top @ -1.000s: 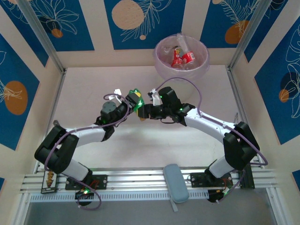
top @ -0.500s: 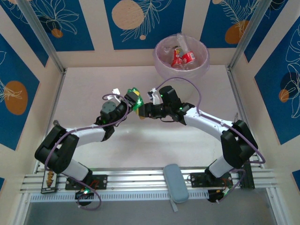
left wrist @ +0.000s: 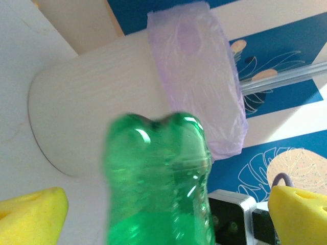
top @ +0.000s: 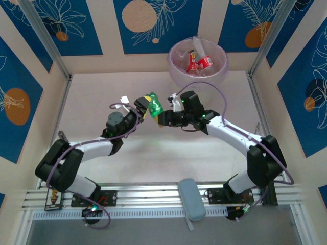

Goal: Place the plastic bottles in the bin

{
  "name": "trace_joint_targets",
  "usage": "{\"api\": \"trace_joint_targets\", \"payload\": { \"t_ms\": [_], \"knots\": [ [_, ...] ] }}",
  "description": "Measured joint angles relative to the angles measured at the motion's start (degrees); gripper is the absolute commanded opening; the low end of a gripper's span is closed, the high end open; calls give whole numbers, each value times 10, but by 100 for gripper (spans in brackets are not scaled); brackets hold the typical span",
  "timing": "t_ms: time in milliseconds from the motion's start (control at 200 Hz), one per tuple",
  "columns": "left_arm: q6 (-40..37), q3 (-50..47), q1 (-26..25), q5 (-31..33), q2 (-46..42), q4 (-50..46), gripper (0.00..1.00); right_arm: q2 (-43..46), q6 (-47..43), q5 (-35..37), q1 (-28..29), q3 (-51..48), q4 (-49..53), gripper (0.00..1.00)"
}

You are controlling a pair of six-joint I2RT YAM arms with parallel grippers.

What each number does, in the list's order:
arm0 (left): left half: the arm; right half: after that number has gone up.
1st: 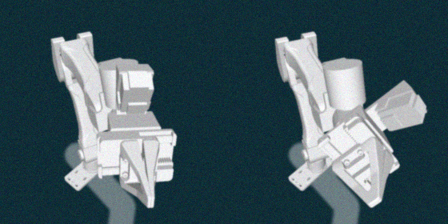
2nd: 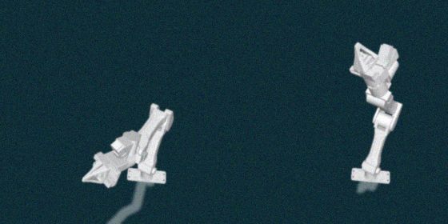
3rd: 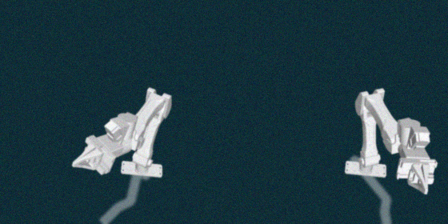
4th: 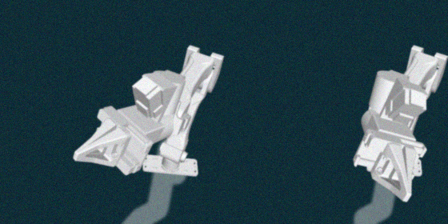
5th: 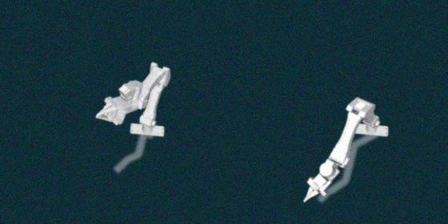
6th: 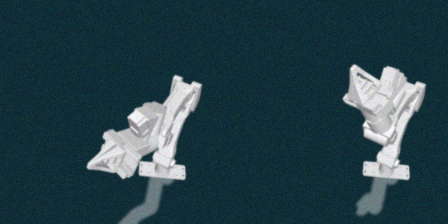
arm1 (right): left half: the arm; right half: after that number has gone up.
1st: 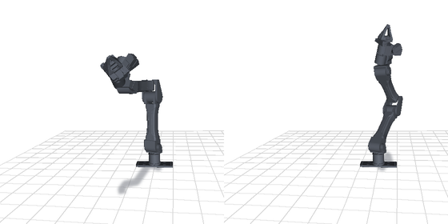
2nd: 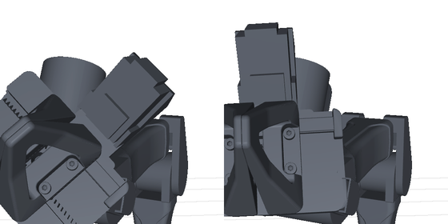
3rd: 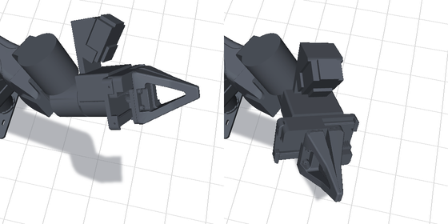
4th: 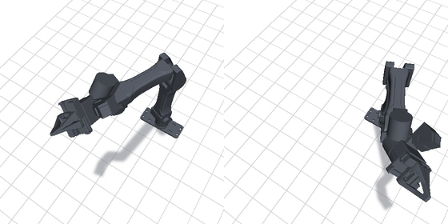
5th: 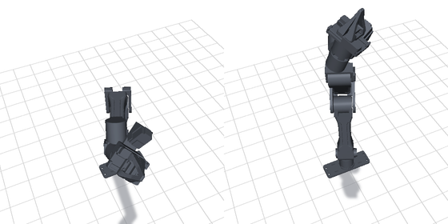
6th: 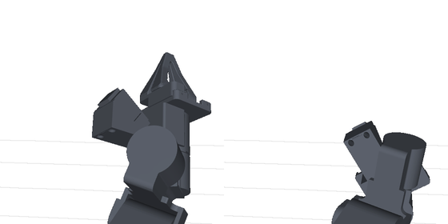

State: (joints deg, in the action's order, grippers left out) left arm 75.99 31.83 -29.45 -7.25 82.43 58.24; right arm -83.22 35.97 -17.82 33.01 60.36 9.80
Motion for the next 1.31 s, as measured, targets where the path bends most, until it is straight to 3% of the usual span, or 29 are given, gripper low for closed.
{"api": "trace_joint_targets", "payload": {
  "t_ms": [255,465,795,975,1130,1190,1306],
  "knots": [
    [-50,-26,28,0,-116,-80,100,71,-110,56,-66,120,155,33],
    [-132,-30,36,5,-215,-252,100,63,-216,98,-107,302,273,34],
    [-268,-9,36,52,-361,-567,99,-78,-343,238,-180,522,360,33],
    [-296,-9,36,73,-410,-660,99,-191,-381,280,-199,594,374,32],
    [-300,-10,36,80,-426,-686,99,-257,-392,279,-204,622,374,33],
    [-298,-15,36,80,-425,-686,99,-275,-394,279,-204,635,375,37],
    [-298,-19,36,80,-414,-686,99,-292,-399,277,-204,643,380,61]
  ]
}}
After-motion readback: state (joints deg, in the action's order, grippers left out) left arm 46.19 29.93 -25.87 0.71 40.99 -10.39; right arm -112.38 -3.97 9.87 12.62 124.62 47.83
